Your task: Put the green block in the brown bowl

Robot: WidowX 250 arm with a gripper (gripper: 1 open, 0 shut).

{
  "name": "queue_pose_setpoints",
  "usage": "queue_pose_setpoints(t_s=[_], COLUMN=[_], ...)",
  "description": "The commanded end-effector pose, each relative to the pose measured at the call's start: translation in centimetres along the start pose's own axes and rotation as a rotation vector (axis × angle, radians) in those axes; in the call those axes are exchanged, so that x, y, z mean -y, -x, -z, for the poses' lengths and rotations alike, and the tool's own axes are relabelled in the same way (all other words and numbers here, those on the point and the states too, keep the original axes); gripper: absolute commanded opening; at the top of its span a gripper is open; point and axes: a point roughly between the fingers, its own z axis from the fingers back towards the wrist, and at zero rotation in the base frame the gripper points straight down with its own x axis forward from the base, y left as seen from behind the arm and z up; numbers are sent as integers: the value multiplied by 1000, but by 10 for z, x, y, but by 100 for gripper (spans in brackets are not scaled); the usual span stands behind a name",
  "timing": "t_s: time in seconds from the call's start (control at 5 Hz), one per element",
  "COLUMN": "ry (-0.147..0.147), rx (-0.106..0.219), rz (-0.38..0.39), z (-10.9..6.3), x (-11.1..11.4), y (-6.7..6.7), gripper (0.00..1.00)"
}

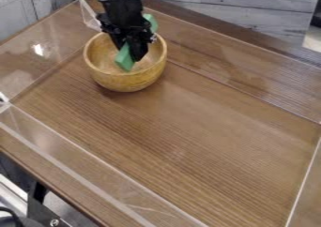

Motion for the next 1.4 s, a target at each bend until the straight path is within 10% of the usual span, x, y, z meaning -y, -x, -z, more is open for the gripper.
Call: queue_pose_setpoints(t_s=[0.0, 1.2], ry=[-27, -3], rx=[57, 16], rz=[17, -14], z=[-16, -13], x=[-2, -6], y=[-17, -20], gripper=[0, 0])
